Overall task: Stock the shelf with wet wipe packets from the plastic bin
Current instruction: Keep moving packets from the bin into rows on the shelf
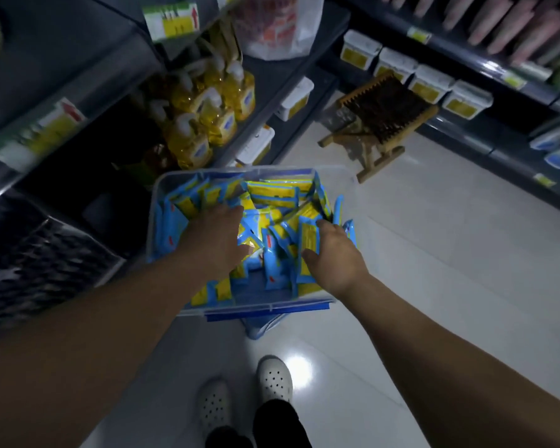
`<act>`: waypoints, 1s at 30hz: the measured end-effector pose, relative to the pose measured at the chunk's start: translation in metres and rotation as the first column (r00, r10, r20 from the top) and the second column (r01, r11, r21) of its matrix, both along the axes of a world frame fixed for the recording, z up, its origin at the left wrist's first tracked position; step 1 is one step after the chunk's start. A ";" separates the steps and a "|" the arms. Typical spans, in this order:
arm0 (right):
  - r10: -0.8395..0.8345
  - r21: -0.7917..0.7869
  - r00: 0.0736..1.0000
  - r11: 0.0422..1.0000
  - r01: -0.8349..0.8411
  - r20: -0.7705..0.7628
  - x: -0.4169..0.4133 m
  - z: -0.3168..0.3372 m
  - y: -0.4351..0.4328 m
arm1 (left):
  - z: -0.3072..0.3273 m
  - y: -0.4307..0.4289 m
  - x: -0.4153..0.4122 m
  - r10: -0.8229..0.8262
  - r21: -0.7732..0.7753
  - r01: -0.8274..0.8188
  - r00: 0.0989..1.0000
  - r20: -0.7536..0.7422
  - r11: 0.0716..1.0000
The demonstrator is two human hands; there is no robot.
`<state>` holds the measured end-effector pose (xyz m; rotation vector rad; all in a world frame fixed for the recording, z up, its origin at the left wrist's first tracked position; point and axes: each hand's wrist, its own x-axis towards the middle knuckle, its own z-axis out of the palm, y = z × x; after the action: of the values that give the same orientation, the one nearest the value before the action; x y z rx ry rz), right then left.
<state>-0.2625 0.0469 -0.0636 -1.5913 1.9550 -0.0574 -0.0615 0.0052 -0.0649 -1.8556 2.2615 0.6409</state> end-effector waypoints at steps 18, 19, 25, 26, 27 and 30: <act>-0.198 0.115 0.965 0.969 0.219 -0.172 0.022 -0.097 -0.008 | -0.103 0.002 0.004 0.039 -0.026 -0.034 0.976 0.216 0.999; -0.230 0.104 0.962 0.964 0.246 -0.149 0.022 -0.093 -0.007 | -0.100 0.002 0.001 0.076 -0.015 -0.075 0.980 0.184 0.997; -0.376 -0.013 0.923 0.925 0.379 0.083 0.028 -0.064 -0.007 | -0.072 -0.011 0.013 0.219 -0.104 -0.214 0.975 0.044 0.971; -0.370 -0.024 0.922 0.927 0.375 0.114 0.031 -0.056 -0.007 | -0.065 -0.012 0.015 0.233 -0.093 -0.233 0.972 -0.009 0.968; -0.357 -0.031 0.921 0.930 0.366 0.153 0.035 -0.048 -0.006 | -0.058 -0.013 0.016 0.254 -0.068 -0.259 0.964 -0.080 0.963; -0.338 -0.024 0.887 0.932 0.363 0.314 0.046 -0.014 -0.006 | -0.022 -0.013 0.013 0.420 0.098 -0.413 0.836 -0.352 0.905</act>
<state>-0.2166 0.0409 -0.0781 -1.1722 1.9833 -0.5077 -0.0486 -0.0077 -0.0864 -2.4209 2.0271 1.1574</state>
